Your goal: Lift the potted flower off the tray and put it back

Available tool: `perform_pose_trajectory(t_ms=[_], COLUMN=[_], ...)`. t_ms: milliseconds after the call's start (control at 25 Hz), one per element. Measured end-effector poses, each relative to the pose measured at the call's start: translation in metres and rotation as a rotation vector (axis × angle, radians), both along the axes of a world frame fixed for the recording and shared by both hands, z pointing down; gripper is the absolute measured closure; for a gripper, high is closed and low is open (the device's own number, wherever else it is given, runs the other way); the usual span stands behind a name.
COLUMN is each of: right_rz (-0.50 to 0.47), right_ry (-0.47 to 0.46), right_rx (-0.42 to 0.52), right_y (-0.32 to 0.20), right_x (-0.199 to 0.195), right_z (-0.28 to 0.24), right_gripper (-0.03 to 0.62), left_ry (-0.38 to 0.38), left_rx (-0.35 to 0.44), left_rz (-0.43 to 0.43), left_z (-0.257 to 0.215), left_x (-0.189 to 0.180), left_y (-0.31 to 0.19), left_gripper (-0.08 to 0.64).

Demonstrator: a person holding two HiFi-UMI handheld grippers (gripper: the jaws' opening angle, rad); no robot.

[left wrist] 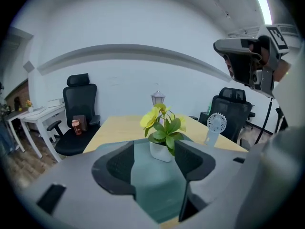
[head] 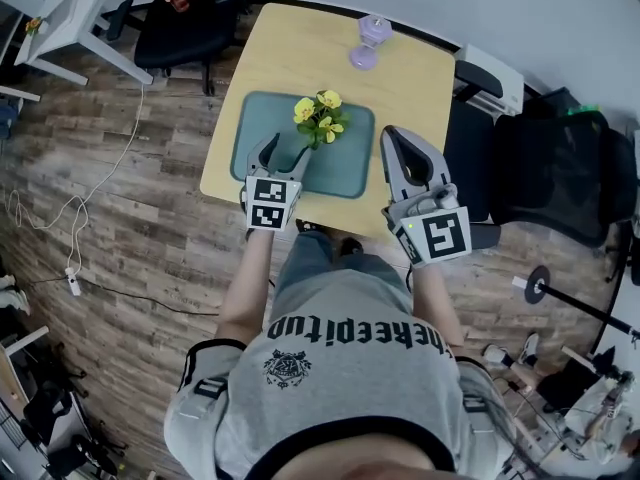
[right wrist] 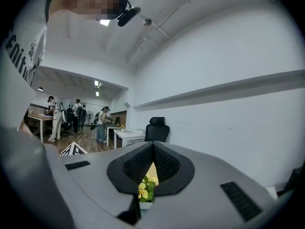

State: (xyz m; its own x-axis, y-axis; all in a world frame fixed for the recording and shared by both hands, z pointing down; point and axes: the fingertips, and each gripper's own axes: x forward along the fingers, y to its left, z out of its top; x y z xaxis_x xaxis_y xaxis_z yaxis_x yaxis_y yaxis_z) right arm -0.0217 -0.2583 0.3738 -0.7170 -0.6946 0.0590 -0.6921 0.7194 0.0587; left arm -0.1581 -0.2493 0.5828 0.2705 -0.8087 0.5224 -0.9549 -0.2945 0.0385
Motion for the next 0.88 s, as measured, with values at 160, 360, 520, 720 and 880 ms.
perform_pose_trajectory(t_ms=[160,360,520,720,880], right_rz=[-0.038,-0.079,-0.105,-0.134,-0.149], right_ry=[-0.01,-0.025,-0.035,-0.051,-0.061], right_rx=[0.012,0.029,0.041,0.057,0.067], right_y=[0.008,0.017,0.025,0.036,0.042], right_x=[-0.007,-0.015,-0.016,-0.013,-0.01], right_z=[-0.006,-0.013,-0.018,-0.026,-0.032], right_gripper=[0.591,0.591,0.591,0.592,0.591], left_ry=[-0.009,-0.003,0.003,0.01,0.016], left_rx=[0.068,0.149,0.195,0.242,0.283], left_rz=[-0.05,-0.118,-0.175,-0.216,-0.236], left_z=[-0.024,-0.059,-0.08,-0.105,-0.127], left_x=[-0.009,-0.017,-0.022,-0.021,-0.016], left_y=[0.009,0.019,0.031,0.045,0.054], left_gripper=[0.341,0.45,0.531,0.555,0.555])
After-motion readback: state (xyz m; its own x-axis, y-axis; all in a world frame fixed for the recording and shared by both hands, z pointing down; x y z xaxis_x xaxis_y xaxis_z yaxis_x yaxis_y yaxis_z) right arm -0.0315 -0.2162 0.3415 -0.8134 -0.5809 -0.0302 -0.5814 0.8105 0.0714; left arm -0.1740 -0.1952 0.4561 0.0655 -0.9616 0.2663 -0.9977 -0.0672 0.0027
